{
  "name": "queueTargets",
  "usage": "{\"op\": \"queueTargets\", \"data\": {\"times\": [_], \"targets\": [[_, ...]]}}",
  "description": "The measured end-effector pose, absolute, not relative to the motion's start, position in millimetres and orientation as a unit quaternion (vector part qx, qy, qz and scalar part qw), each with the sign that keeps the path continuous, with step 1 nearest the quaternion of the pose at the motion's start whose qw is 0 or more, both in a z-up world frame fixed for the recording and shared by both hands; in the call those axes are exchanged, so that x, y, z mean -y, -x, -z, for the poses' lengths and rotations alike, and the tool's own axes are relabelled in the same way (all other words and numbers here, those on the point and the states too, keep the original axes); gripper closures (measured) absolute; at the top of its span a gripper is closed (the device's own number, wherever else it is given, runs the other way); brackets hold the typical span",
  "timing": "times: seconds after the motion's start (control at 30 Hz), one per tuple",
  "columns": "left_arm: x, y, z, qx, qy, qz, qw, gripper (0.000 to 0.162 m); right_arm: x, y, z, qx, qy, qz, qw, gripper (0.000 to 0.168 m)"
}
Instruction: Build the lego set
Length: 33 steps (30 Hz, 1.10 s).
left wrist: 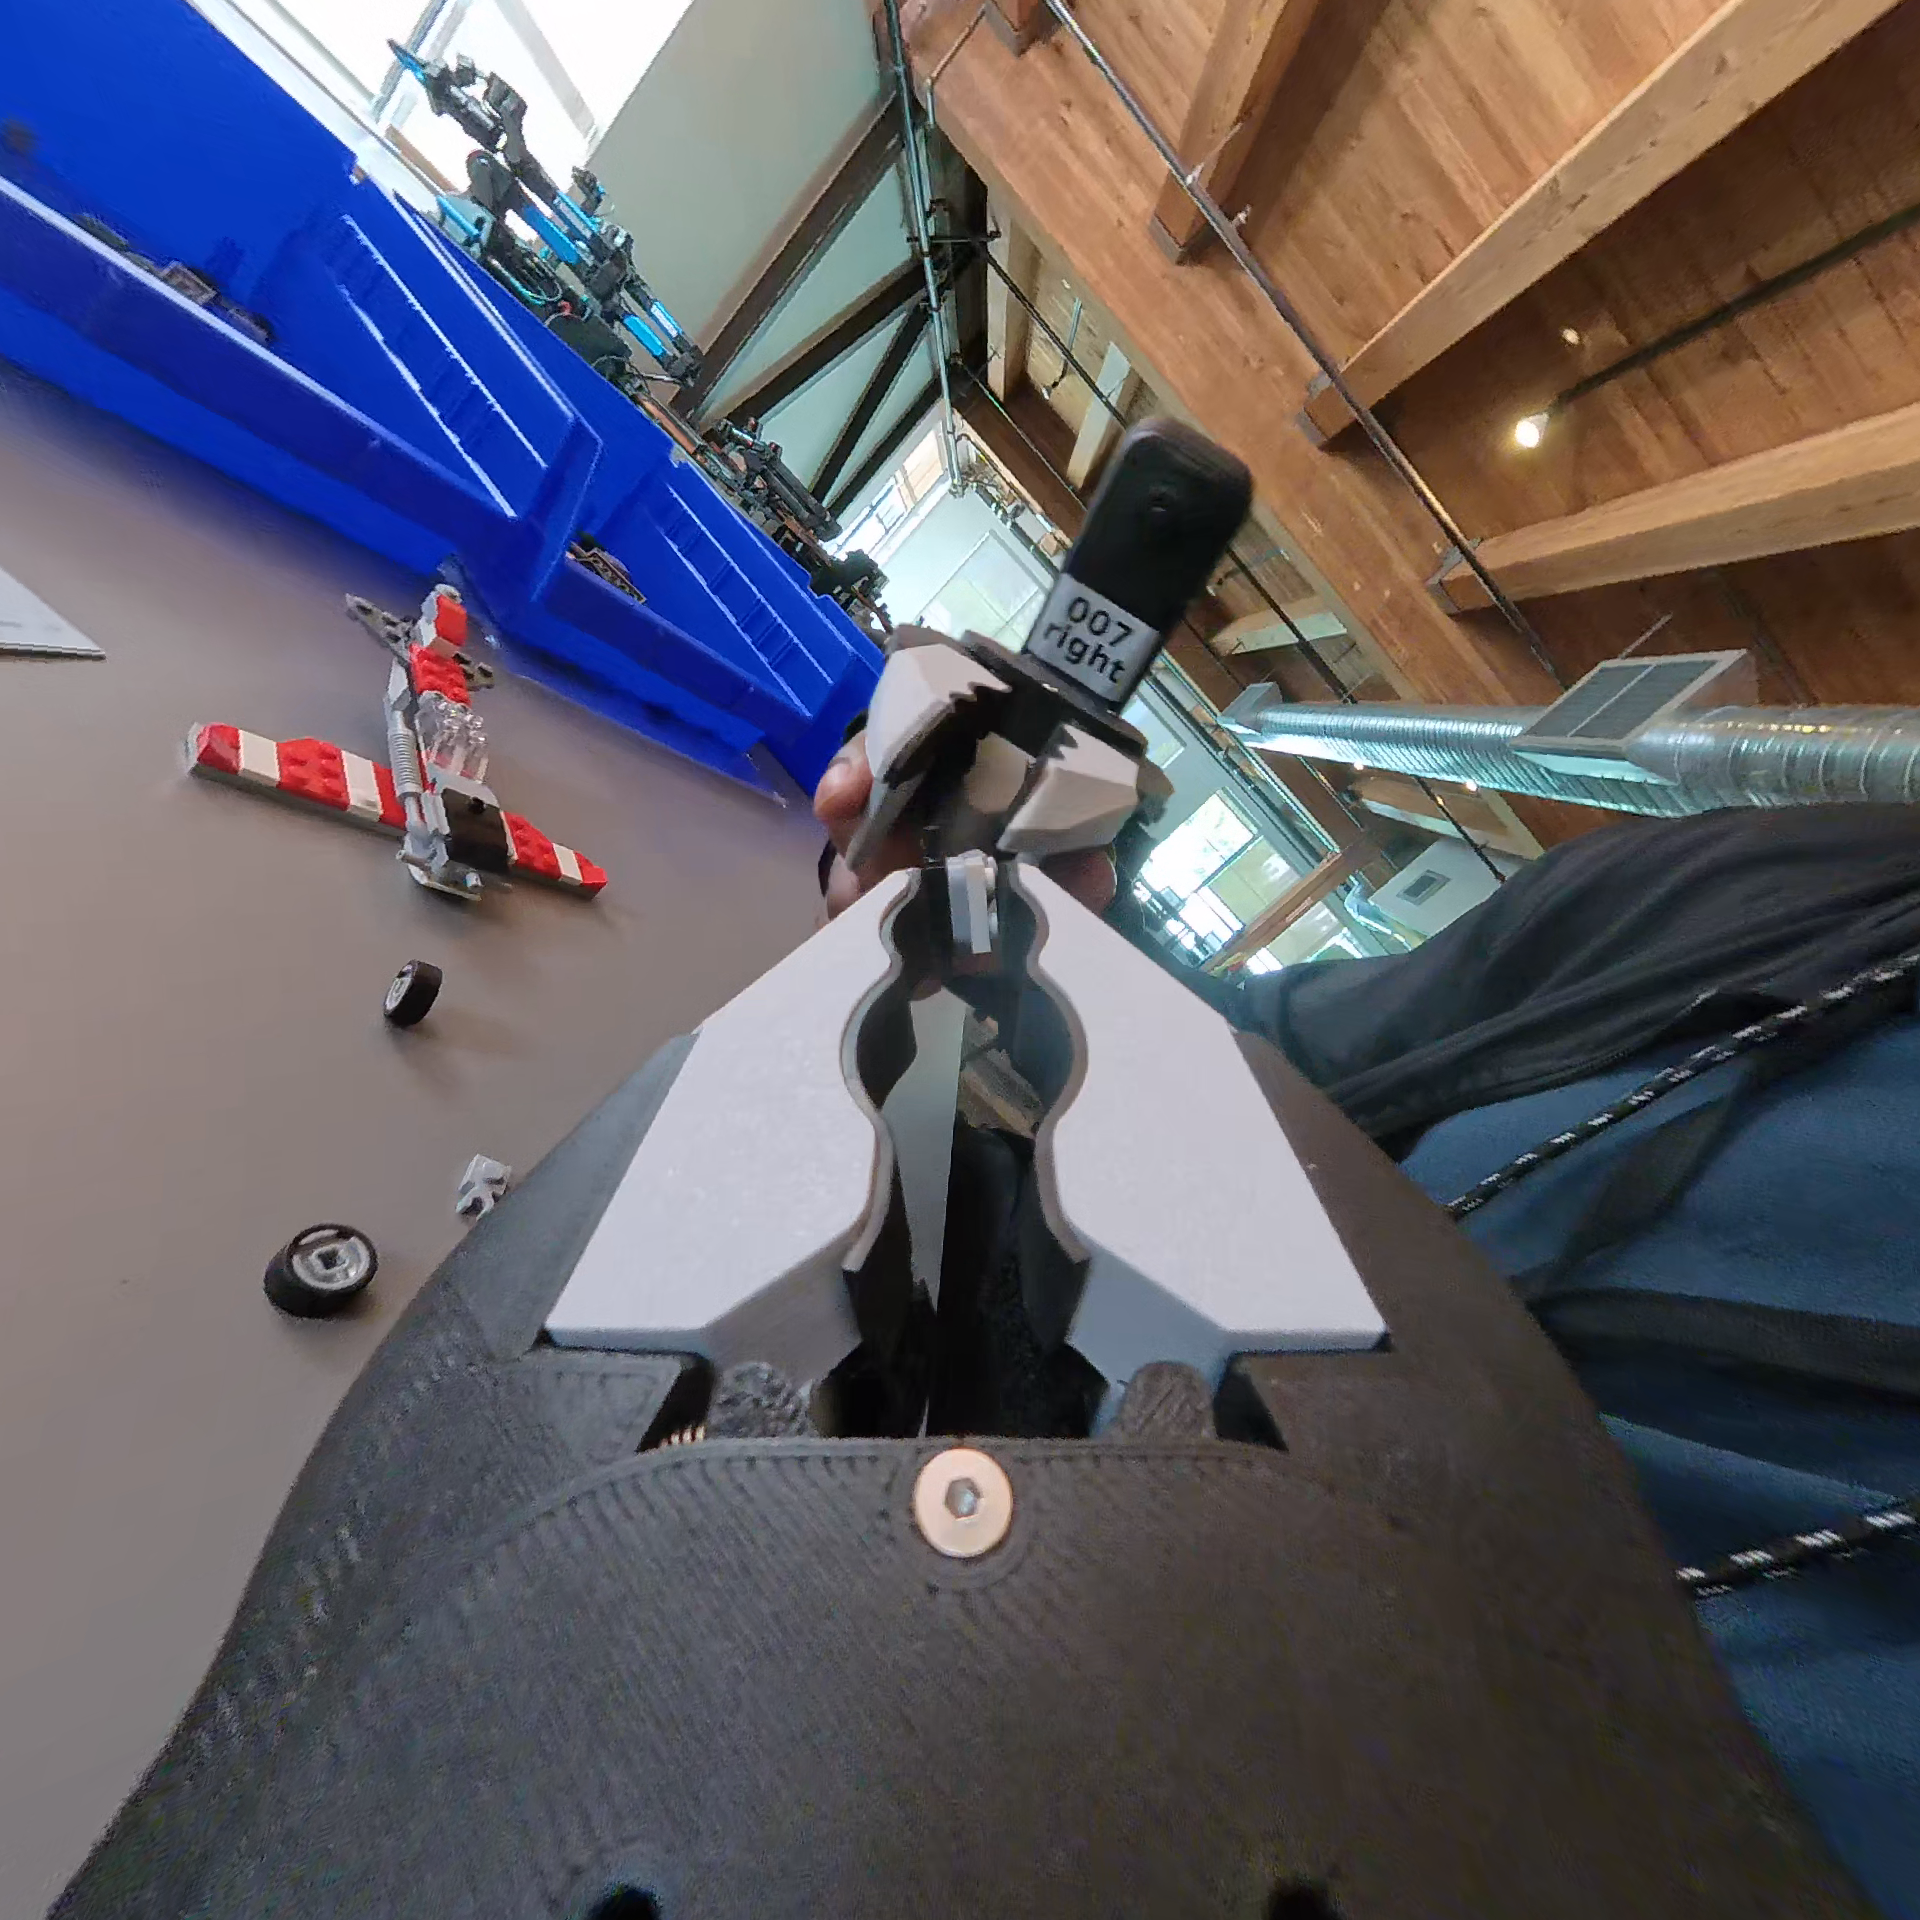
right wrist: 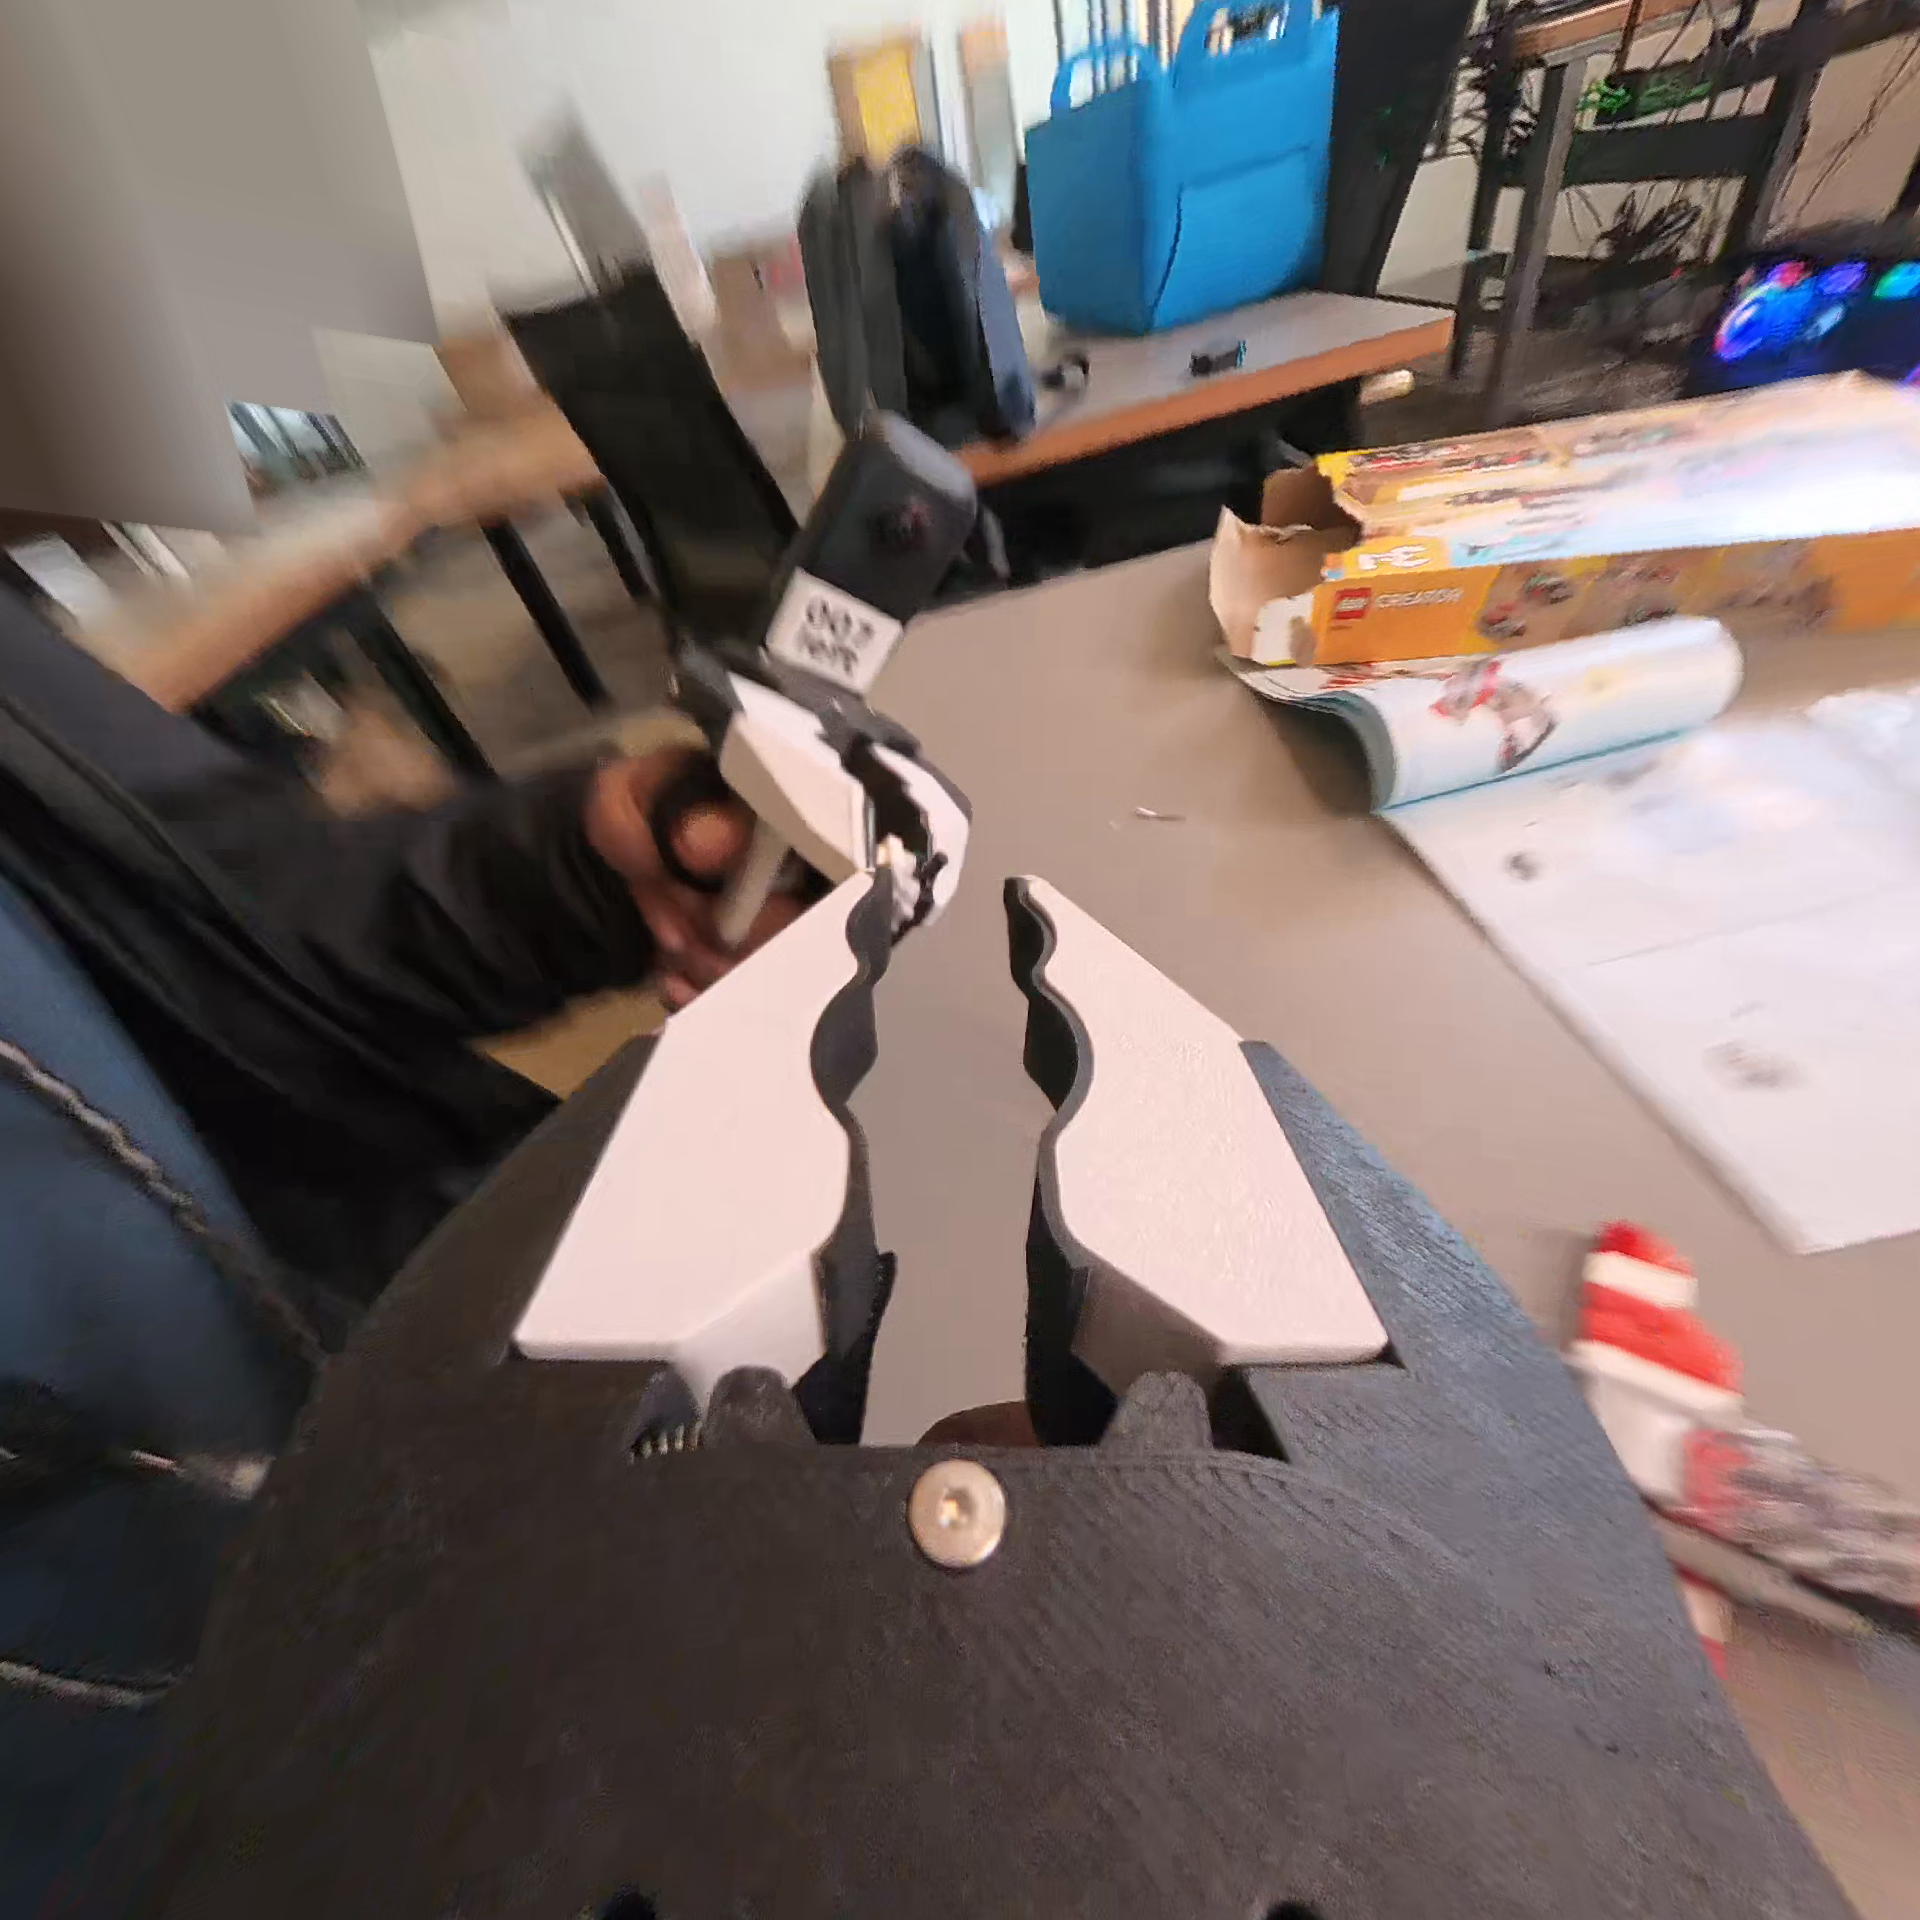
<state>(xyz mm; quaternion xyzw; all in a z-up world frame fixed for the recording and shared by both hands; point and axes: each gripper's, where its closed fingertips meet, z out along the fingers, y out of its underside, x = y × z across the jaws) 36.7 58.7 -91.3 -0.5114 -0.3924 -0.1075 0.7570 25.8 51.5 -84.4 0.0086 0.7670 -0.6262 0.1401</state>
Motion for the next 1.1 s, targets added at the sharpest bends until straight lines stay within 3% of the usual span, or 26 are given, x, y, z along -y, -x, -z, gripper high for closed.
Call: {"op": "queueTargets", "data": {"times": [0.53,1.1], "targets": [[-70,-46,77,0.338,0.539,0.07,0.768,0.15,-60,-42,79,-0.727,-0.054,0.635,0.257,0.146],[-71,-41,79,0.333,0.604,-0.047,0.722,0.15,-62,-38,81,-0.734,-0.084,0.626,0.249,0.154]]}}
